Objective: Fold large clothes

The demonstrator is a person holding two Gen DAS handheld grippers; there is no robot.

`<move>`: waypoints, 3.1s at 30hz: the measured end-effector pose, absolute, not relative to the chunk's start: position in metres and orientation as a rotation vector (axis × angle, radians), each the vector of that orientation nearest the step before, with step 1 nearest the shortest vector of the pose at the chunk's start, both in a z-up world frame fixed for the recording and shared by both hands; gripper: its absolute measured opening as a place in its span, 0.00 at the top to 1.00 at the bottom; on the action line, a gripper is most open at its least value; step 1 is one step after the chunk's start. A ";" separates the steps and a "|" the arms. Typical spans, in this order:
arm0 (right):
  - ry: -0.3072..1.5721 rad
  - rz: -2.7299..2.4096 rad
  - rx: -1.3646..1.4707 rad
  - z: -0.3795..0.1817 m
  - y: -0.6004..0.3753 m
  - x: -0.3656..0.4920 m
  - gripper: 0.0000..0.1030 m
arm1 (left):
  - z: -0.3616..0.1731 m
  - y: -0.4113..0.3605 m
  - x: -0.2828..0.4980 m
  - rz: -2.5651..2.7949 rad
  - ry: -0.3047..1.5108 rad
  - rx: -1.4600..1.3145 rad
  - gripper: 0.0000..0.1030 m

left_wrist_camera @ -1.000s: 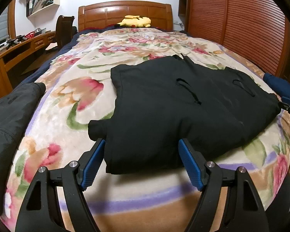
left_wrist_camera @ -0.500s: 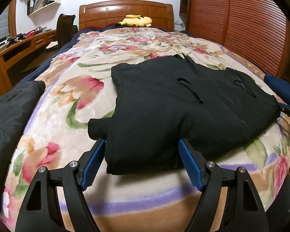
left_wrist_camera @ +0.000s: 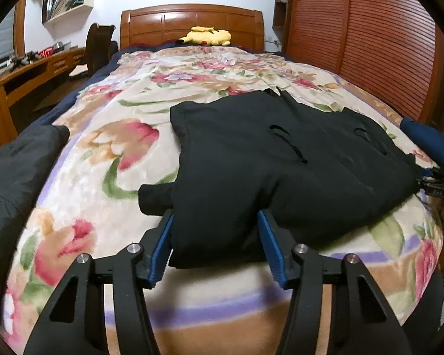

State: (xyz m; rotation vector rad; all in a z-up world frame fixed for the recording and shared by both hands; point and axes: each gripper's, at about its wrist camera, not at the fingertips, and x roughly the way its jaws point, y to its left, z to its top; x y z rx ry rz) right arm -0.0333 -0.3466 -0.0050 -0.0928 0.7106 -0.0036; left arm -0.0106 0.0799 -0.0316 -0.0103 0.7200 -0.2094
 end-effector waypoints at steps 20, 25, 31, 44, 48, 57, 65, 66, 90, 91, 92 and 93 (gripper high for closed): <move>0.628 0.088 -0.097 0.026 -0.353 -0.046 0.79 | -0.007 0.066 -0.032 -0.215 0.697 0.033 0.90; 0.605 0.098 -0.123 0.036 -0.352 -0.073 0.79 | 0.012 0.067 -0.062 -0.234 0.655 0.031 0.91; 0.608 0.134 -0.092 0.038 -0.361 -0.116 0.79 | 0.029 0.069 -0.106 -0.266 0.618 0.033 0.91; 0.633 0.113 -0.067 0.040 -0.365 -0.130 0.51 | 0.009 0.075 -0.110 -0.238 0.692 0.020 0.91; 0.582 0.114 -0.090 0.053 -0.351 -0.129 0.46 | 0.008 0.074 -0.107 -0.225 0.700 0.007 0.91; 0.559 0.276 -0.061 0.038 -0.269 -0.096 0.46 | 0.006 0.067 -0.099 -0.180 0.726 0.047 0.91; 0.602 0.349 -0.122 0.013 -0.227 -0.076 0.46 | -0.002 0.062 -0.092 -0.151 0.746 0.068 0.87; 0.617 0.337 -0.129 0.009 -0.225 -0.068 0.46 | -0.004 0.062 -0.091 -0.149 0.748 0.065 0.86; 0.640 0.195 -0.125 0.015 -0.266 -0.050 0.46 | 0.114 -0.050 -0.075 -0.334 0.544 0.187 0.94; 0.632 0.175 -0.122 0.017 -0.274 -0.051 0.46 | 0.118 -0.063 -0.072 -0.349 0.543 0.205 0.94; 0.630 0.161 -0.108 0.018 -0.283 -0.052 0.46 | 0.121 -0.073 -0.071 -0.359 0.543 0.219 0.94; 0.626 0.145 -0.093 0.019 -0.292 -0.054 0.46 | 0.124 -0.088 -0.069 -0.375 0.544 0.236 0.94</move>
